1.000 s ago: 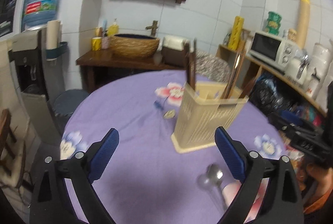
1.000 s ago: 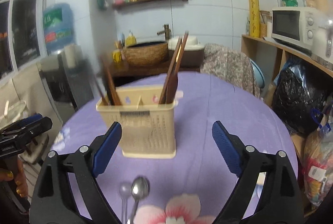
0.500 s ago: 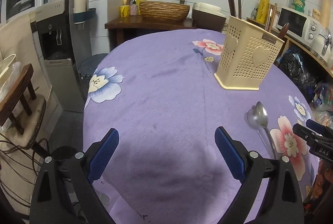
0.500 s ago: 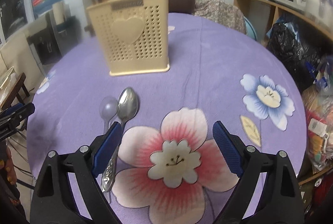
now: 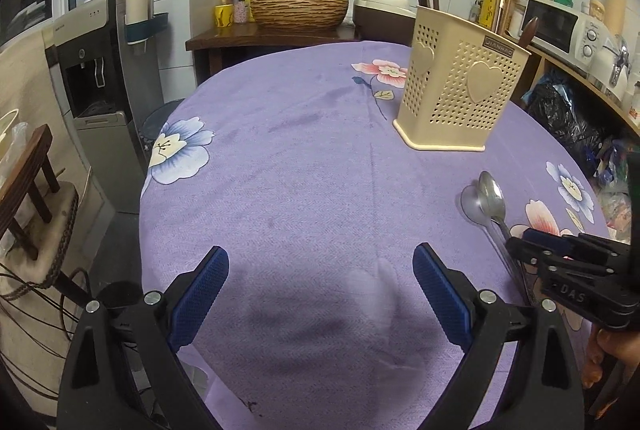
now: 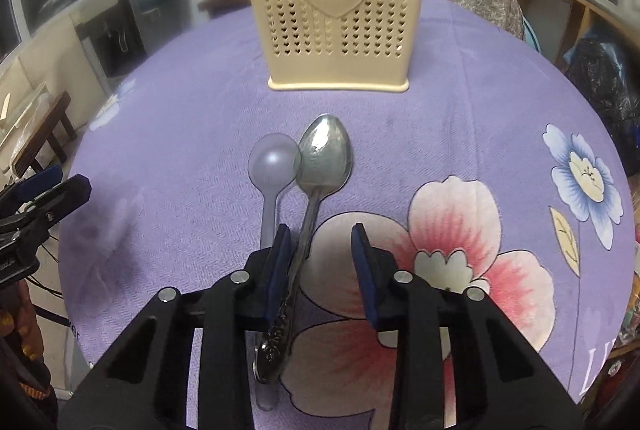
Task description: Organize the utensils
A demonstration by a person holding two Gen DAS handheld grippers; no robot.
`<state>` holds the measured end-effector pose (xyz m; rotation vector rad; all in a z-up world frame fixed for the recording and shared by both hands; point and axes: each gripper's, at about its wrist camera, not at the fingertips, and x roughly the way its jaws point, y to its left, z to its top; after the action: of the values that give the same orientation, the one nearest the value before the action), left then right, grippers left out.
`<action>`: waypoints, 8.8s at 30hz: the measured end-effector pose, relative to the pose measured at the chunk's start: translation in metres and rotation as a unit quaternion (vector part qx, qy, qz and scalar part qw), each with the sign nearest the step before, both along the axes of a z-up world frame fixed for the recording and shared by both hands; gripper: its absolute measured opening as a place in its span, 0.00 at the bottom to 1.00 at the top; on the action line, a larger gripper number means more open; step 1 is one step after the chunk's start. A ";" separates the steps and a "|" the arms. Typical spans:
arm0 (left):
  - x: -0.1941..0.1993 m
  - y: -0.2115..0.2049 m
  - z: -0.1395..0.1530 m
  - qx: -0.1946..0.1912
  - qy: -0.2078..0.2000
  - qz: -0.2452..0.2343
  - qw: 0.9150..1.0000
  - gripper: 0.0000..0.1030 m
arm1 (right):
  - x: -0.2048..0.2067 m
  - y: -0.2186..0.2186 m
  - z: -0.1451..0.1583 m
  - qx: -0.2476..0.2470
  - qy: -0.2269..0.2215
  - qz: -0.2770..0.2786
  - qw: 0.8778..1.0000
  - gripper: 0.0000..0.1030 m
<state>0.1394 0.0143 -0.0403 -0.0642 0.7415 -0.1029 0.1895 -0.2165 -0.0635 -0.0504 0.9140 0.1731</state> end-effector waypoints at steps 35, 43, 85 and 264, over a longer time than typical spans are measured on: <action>0.027 -0.118 -0.018 0.002 0.066 -0.095 0.993 0.90 | -0.049 -0.128 0.002 0.022 -0.035 -0.115 0.993 0.54; 0.047 -0.157 -0.027 0.028 0.080 -0.103 0.991 0.89 | -0.057 -0.140 0.006 0.044 -0.046 -0.112 0.992 0.54; 0.065 -0.178 0.002 0.025 0.044 -0.107 0.993 0.35 | -0.045 -0.146 0.007 0.046 -0.037 -0.101 0.993 0.58; 0.126 -0.127 0.138 -0.028 -0.160 -0.095 0.982 0.35 | 0.125 -0.038 0.181 0.011 -0.203 0.051 0.978 0.37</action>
<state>0.2650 -0.1124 0.0974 -0.0301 0.4215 -0.3090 0.3145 -0.2543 0.1175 -0.1089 0.5017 0.2574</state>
